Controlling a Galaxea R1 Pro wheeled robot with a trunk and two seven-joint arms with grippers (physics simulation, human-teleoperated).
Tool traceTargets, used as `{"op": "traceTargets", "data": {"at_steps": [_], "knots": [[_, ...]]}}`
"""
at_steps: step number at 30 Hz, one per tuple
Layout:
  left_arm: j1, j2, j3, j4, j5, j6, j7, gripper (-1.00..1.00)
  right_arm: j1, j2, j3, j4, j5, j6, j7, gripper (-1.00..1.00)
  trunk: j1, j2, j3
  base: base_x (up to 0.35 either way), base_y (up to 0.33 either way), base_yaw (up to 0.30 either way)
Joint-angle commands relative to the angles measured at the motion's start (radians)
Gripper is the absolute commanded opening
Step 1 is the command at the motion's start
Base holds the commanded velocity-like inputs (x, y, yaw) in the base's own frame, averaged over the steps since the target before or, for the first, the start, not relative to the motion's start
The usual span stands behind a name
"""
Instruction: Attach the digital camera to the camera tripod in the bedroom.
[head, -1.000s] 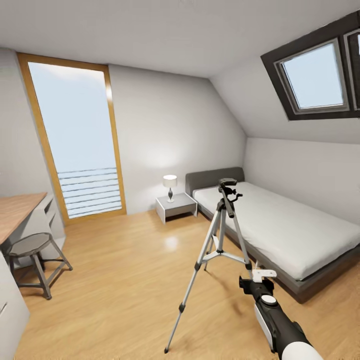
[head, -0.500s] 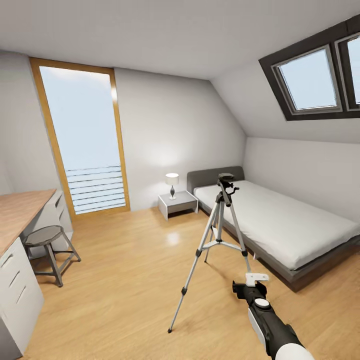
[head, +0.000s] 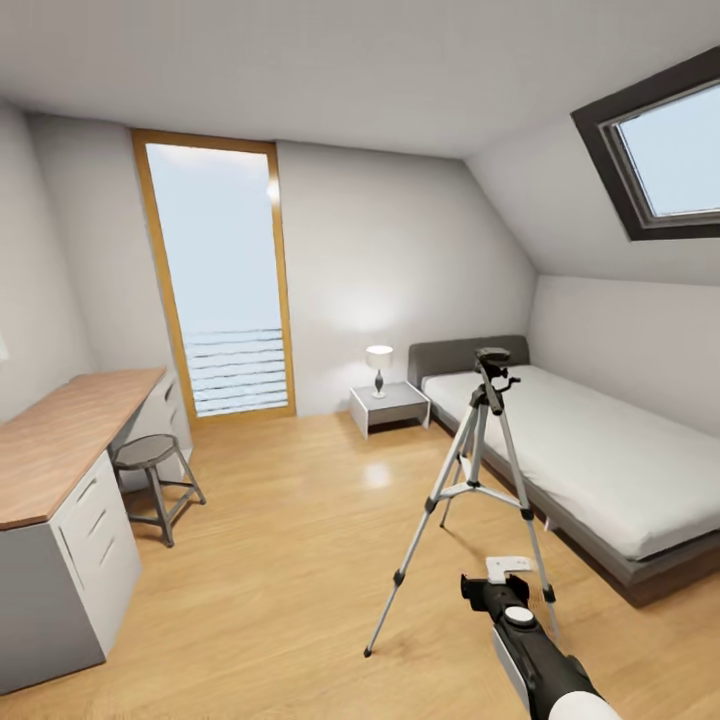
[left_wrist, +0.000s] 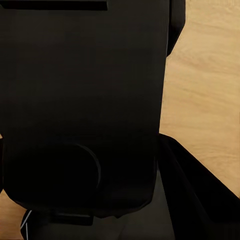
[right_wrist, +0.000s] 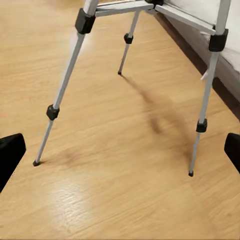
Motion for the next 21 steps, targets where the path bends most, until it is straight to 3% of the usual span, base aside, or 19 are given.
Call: {"op": "traceTargets", "data": {"at_steps": [1, 11, 18, 21], "knots": [[0.000, 0.001, -0.009, -0.003, 0.004, 0.006, 0.007, -1.00, 0.000, 0.002, -0.005, -0.001, 0.011, 0.005, 0.001, 1.00, 0.000, -0.001, 0.000, -0.004, 0.001, 0.278], [0.000, 0.002, -0.007, -0.002, 0.005, 0.006, 0.007, -1.00, 0.000, 0.004, 0.015, 0.105, 0.017, 0.003, 0.005, 1.00, 0.000, -0.001, 0.000, -0.001, 0.000, 0.280], [0.000, 0.001, -0.007, -0.001, 0.005, 0.006, 0.007, -1.00, 0.000, 0.018, 0.117, 0.271, 0.015, 0.009, 0.049, 1.00, 0.000, -0.001, 0.000, 0.000, 0.000, 0.280], [0.000, 0.001, -0.006, -0.001, 0.005, 0.006, 0.007, -1.00, 0.000, 0.023, 0.163, 0.425, 0.017, 0.002, 0.077, 1.00, 0.000, -0.001, 0.000, 0.000, 0.000, 0.280]]}}
